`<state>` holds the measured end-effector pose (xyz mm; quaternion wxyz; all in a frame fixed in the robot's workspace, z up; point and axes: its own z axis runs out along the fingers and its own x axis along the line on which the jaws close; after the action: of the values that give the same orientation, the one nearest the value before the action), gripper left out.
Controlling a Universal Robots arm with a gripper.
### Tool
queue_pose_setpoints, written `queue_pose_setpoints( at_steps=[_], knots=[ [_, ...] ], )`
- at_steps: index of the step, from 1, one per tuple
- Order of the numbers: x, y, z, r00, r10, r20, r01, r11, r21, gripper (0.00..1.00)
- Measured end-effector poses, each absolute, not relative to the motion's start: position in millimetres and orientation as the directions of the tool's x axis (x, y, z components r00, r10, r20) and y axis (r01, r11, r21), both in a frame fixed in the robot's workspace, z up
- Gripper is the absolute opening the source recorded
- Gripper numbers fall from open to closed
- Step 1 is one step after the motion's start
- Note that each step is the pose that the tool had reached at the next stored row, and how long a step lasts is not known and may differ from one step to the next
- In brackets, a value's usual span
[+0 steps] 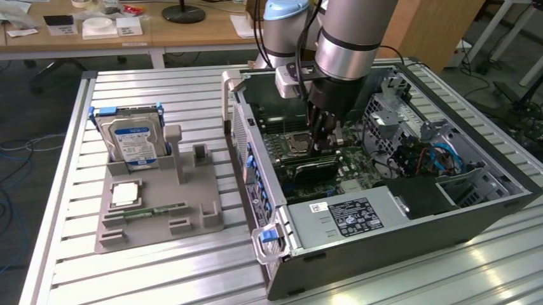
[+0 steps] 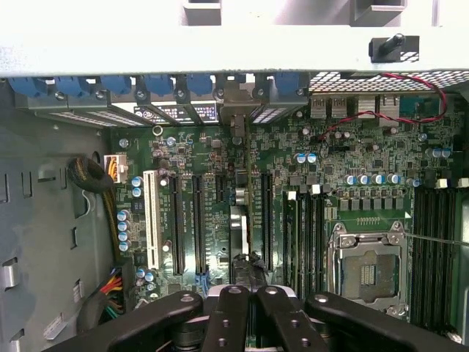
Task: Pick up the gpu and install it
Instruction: 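Press down on the gpu until it lock into place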
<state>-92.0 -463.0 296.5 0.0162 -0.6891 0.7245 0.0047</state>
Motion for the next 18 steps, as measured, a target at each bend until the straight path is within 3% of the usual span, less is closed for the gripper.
queue_pose_setpoints(
  at_steps=[18],
  knots=[
    [-90,-459,286,-0.05,-0.998,-0.031,-0.999,0.05,-0.016,0.11]
  ],
)
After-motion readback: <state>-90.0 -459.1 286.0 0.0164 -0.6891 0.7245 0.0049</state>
